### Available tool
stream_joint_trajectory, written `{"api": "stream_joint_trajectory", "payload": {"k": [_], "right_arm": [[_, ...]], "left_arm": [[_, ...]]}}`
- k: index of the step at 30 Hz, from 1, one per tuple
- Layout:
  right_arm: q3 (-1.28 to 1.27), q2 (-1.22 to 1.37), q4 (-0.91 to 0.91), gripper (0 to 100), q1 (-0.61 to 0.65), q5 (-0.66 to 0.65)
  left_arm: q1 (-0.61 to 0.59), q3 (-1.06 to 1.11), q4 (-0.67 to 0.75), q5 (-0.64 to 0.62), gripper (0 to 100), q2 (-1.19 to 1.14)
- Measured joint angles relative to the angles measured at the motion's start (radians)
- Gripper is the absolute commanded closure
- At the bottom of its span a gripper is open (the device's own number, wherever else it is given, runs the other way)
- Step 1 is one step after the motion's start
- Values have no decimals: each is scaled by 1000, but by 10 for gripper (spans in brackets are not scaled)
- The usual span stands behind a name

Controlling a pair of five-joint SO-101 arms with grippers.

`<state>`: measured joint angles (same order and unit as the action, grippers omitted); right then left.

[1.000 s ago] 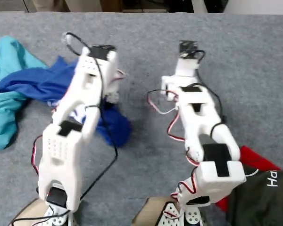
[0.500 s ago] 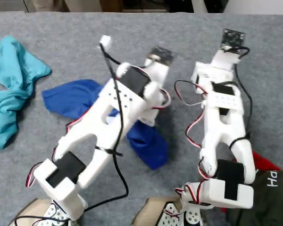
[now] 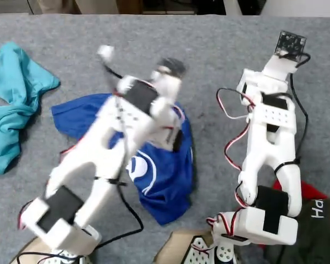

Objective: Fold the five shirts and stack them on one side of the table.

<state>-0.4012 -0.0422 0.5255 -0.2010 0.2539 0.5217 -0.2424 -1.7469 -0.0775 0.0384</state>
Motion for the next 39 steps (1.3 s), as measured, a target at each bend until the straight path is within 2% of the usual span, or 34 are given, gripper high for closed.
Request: {"api": "stream_joint_trajectory", "payload": {"k": [5,9,12,18,24,27,32,36,39], "right_arm": [[213,63,279,752,78,-6],[427,203,506,753,155,-46],[626,327,661,753,226,-49],[1105,631,930,753,411,-49],[1559,993,1025,753,563,-104],[1735,1146,1088,753,614,-107],[1893,1333,1204,753,637,-109],[1935,1392,1234,762,634,-109],[1941,1396,1237,858,634,-109]], "left_arm": [[-302,-38,17,-2,729,44],[-549,21,137,-6,729,-35],[-649,87,236,-8,729,-120],[-692,184,410,-5,729,-299],[-756,195,552,-9,733,-474],[-793,195,589,-40,808,-520],[-804,175,611,-66,972,-532],[-806,166,626,-69,980,-534],[-824,166,626,-69,981,-535]]}}
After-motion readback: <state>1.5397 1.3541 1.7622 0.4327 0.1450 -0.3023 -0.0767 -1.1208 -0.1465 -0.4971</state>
